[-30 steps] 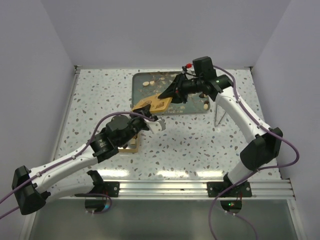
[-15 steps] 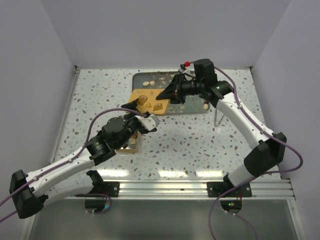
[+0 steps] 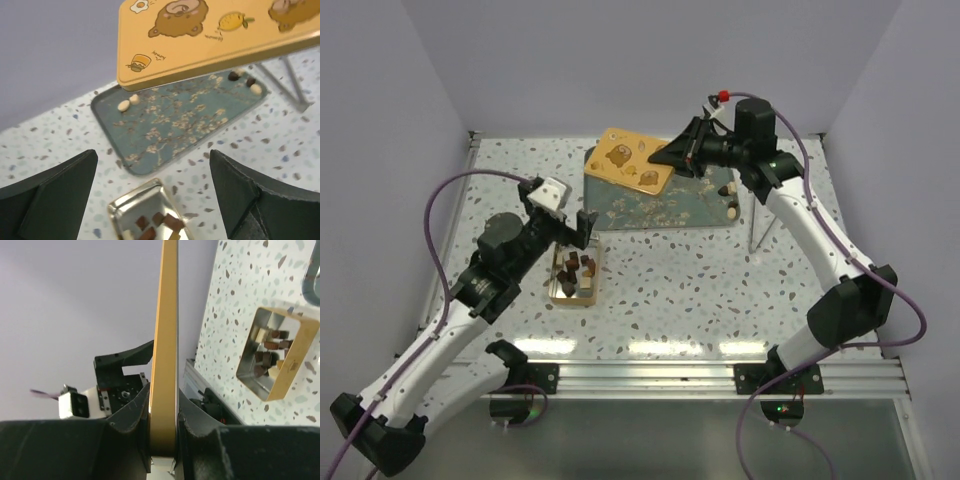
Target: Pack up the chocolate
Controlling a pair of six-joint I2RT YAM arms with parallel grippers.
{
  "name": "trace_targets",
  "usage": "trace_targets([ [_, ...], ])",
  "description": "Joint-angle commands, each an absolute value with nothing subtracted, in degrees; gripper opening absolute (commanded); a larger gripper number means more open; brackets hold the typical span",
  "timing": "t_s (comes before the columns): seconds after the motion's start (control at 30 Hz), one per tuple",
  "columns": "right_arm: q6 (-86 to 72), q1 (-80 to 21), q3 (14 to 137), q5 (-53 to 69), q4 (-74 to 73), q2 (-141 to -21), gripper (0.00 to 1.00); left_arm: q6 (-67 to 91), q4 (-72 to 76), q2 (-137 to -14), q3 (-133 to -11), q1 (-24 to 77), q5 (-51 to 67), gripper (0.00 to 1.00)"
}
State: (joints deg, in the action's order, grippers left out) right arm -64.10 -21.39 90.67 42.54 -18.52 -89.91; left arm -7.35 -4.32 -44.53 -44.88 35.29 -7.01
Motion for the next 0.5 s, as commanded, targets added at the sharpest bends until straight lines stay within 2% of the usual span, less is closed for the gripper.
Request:
trace_targets([
  [0.0,-59.7,-21.4,94.0,40.2,-13.5,-89.3,0.0,15.7,-5.6,-47.5,-52.2,29.2,8.6,1.0],
  [0.1,-58.3,-21.5,93.2,38.4,-12.1,-87.9,0.0,30.4,-1.6,-54.5,-55.7,25.1,20.1,1.0],
  [0.2,-57.6,-21.6,91.2,36.4,-10.3,-85.8,0.0,45.0,12.7,-57.3,-54.4,23.0,29.5,1.0],
  [0.33,-57.1,-22.6,87.9,33.8,-8.4,-83.7,0.0,57.6,26.0,-60.2,-52.7,23.0,32.2,1.0],
  [0.47,-56.9,-24.2,86.6,32.1,-7.7,-82.5,0.0,63.3,27.8,-60.6,-51.0,22.9,31.7,1.0],
])
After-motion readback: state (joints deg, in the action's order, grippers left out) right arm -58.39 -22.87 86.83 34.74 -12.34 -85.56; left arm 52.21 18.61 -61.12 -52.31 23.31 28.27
